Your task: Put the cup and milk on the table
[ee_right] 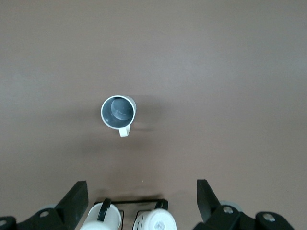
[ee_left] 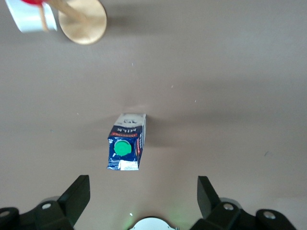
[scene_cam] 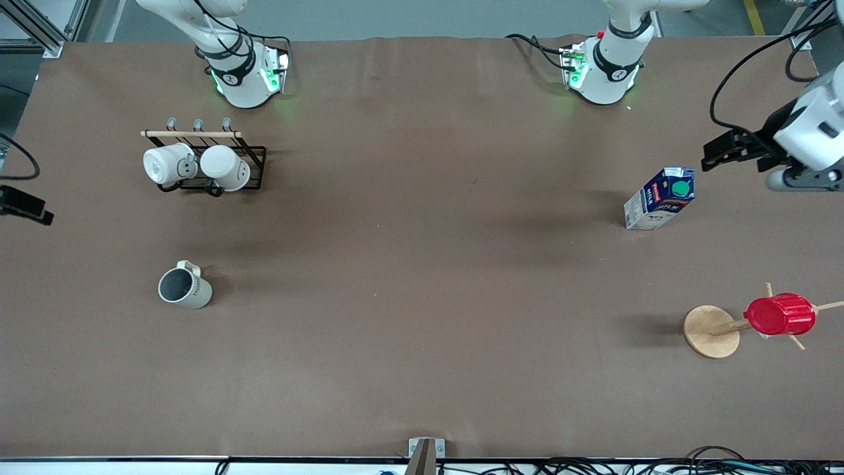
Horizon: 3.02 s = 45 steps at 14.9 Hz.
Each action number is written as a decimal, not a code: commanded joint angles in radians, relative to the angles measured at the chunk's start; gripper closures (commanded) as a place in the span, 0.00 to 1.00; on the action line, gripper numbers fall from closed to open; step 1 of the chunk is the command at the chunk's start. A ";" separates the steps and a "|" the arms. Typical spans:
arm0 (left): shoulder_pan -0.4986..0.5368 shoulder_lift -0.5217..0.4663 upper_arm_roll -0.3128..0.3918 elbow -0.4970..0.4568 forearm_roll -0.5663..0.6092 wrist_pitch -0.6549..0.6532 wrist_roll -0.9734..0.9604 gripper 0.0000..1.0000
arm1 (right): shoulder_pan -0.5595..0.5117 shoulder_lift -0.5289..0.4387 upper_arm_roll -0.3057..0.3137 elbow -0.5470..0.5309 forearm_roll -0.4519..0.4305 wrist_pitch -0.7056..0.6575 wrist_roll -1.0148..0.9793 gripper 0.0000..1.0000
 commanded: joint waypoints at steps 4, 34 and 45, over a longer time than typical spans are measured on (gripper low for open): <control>0.037 -0.097 0.003 -0.320 0.020 0.202 0.046 0.01 | 0.020 0.109 0.014 -0.176 0.003 0.313 -0.020 0.00; 0.112 -0.008 -0.020 -0.630 0.063 0.617 0.111 0.68 | 0.028 0.314 0.044 -0.397 0.092 0.748 -0.080 1.00; 0.081 0.117 -0.095 -0.229 0.063 0.355 0.071 0.78 | 0.409 0.205 0.045 -0.256 0.092 0.370 0.332 1.00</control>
